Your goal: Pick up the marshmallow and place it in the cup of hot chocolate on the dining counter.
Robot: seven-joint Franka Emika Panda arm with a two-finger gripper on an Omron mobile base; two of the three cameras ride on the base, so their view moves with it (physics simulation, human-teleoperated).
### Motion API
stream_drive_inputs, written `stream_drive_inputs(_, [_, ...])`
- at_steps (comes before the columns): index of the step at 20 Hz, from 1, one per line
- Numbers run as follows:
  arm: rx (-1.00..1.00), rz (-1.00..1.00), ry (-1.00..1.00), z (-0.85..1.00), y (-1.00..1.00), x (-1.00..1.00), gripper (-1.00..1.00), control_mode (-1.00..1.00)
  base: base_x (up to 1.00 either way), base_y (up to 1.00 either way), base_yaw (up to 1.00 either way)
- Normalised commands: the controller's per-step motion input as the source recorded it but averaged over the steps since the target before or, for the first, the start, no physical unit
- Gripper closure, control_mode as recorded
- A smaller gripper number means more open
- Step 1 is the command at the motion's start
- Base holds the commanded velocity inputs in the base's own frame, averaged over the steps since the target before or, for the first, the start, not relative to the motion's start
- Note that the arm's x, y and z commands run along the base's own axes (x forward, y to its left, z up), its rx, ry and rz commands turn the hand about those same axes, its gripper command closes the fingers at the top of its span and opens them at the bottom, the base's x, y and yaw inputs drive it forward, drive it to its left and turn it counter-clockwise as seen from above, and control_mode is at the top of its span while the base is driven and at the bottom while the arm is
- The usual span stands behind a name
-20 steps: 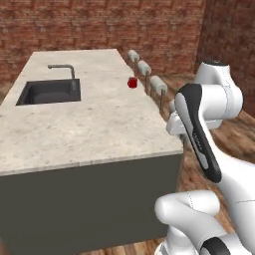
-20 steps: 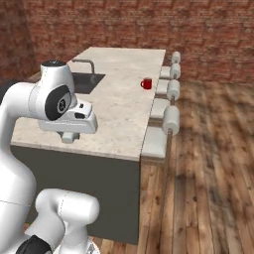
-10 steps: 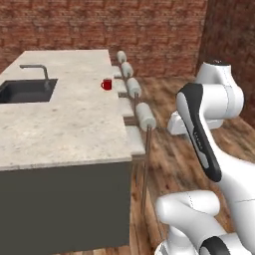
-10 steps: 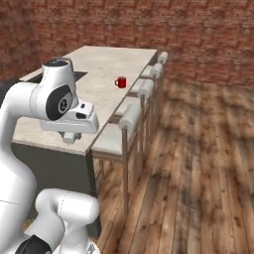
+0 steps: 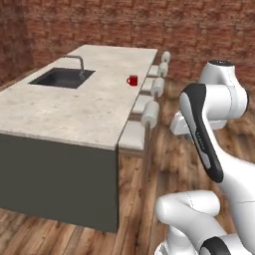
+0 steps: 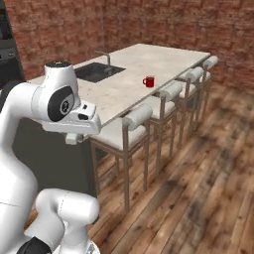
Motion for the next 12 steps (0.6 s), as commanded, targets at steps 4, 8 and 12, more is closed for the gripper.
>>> stream_drive_inputs(4, [0.00, 0.00, 0.00, 0.00, 0.00, 0.00, 1.00, 1.00, 0.00, -0.99, 0.60])
stream_drive_inputs(8, [0.00, 0.00, 0.00, 0.00, 0.00, 0.00, 1.00, 1.00, 0.23, -0.99, 0.57])
stream_drive_inputs(12, [0.00, 0.00, 0.00, 0.00, 0.00, 0.00, 1.00, 1.00, 0.56, -1.00, 0.32])
